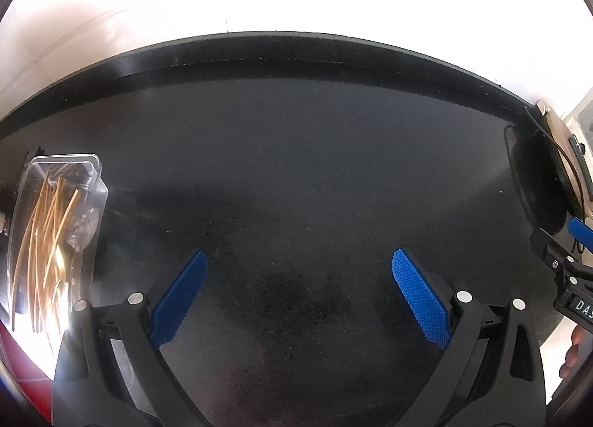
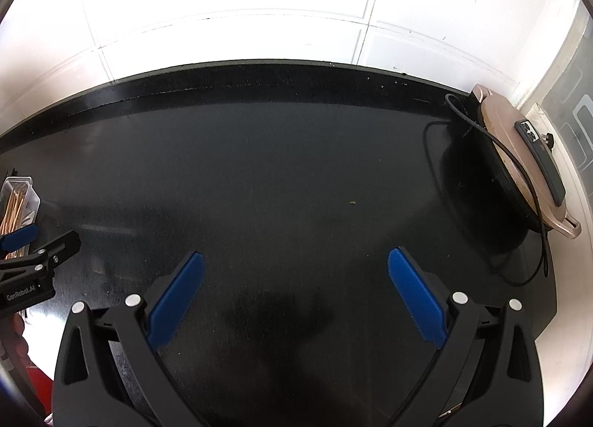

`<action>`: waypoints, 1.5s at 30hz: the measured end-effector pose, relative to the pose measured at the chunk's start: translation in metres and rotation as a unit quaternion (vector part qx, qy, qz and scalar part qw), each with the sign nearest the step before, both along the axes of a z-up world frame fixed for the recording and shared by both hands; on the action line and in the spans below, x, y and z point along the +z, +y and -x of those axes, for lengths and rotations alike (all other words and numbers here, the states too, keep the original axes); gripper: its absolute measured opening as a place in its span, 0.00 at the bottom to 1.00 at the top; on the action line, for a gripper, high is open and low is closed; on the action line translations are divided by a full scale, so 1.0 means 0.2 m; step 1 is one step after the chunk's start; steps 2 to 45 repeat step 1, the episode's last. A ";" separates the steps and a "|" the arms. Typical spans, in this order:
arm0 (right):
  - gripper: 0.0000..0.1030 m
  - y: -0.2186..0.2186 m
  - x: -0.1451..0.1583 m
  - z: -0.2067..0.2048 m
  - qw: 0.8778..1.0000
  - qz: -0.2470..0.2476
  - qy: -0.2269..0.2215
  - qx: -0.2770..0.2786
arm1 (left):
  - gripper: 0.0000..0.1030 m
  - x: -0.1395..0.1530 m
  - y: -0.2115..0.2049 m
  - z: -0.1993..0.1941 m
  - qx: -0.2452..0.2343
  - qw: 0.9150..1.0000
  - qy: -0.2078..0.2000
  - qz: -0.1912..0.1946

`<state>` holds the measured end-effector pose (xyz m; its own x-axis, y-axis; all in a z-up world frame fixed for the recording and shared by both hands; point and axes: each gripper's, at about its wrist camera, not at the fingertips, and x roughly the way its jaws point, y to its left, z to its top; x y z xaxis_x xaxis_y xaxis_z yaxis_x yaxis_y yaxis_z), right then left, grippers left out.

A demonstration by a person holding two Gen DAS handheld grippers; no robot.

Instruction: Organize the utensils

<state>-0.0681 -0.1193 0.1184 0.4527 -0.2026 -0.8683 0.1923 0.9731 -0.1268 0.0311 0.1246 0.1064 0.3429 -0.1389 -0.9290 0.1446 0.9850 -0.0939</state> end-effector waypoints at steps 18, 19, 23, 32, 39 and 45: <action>0.93 0.00 0.00 0.00 1.000 0.000 0.000 0.002 | 0.94 0.00 0.00 0.00 0.000 1.000 0.001 0.001; 0.93 0.00 0.00 0.00 1.000 0.000 0.000 0.002 | 0.94 0.00 0.00 0.00 0.000 1.000 0.001 0.001; 0.93 0.00 0.00 0.00 1.000 0.000 0.000 0.002 | 0.94 0.00 0.00 0.00 0.000 1.000 0.001 0.001; 0.93 0.00 0.00 0.00 1.000 0.000 0.000 0.002 | 0.94 0.00 0.00 0.00 0.000 1.000 0.001 0.001; 0.93 0.00 0.00 0.00 1.000 0.000 0.000 0.002 | 0.94 0.00 0.00 0.00 0.000 1.000 0.001 0.001; 0.93 0.00 0.00 0.00 1.000 0.000 0.000 0.002 | 0.94 0.00 0.00 0.00 0.000 1.000 0.001 0.001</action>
